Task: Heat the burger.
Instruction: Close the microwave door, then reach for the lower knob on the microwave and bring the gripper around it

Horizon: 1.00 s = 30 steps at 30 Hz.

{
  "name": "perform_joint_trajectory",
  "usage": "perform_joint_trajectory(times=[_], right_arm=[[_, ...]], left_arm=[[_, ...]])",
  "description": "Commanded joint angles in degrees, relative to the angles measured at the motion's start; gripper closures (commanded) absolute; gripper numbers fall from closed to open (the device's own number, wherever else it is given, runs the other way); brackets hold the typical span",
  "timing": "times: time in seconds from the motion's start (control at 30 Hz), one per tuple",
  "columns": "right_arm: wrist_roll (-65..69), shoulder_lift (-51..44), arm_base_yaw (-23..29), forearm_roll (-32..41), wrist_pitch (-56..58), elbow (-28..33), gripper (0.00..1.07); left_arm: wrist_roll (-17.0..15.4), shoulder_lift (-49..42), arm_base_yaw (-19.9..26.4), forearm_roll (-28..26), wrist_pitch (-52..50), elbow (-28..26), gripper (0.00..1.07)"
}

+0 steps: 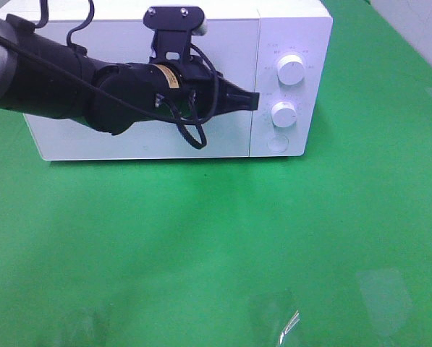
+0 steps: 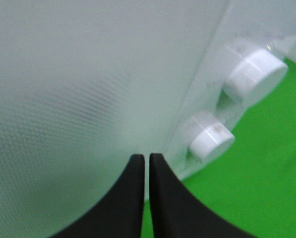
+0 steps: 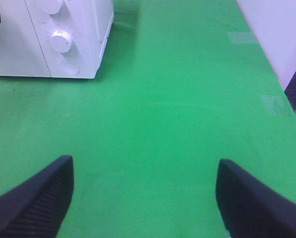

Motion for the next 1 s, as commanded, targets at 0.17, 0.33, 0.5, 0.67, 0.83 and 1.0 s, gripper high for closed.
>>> perform_joint_trajectory(times=[0.17, 0.33, 0.5, 0.67, 0.83, 1.0], right_arm=[[-0.57, -1.55, -0.29, 0.29, -0.57, 0.23, 0.31], [-0.57, -1.55, -0.29, 0.29, -0.57, 0.23, 0.31], [-0.57, -1.55, -0.29, 0.29, -0.57, 0.23, 0.31], [-0.57, -1.55, -0.29, 0.29, -0.57, 0.23, 0.31], [-0.57, -1.55, -0.29, 0.29, -0.57, 0.23, 0.31], [-0.57, -1.55, -0.29, 0.29, -0.57, 0.23, 0.31]], left_arm=[[-0.23, -3.72, -3.67, -0.40, 15.18, -0.52, 0.08], [-0.29, -7.39, -6.02, -0.40, 30.48, -0.52, 0.08], [-0.23, -11.40, -6.25, -1.20, 45.95, -0.52, 0.08], [-0.17, -13.69, -6.25, -1.20, 54.14, -0.52, 0.08], [-1.72, -17.30, -5.56, -0.46, 64.57, -0.52, 0.08], [-1.95, -20.05, -1.49, -0.57, 68.58, -0.52, 0.08]])
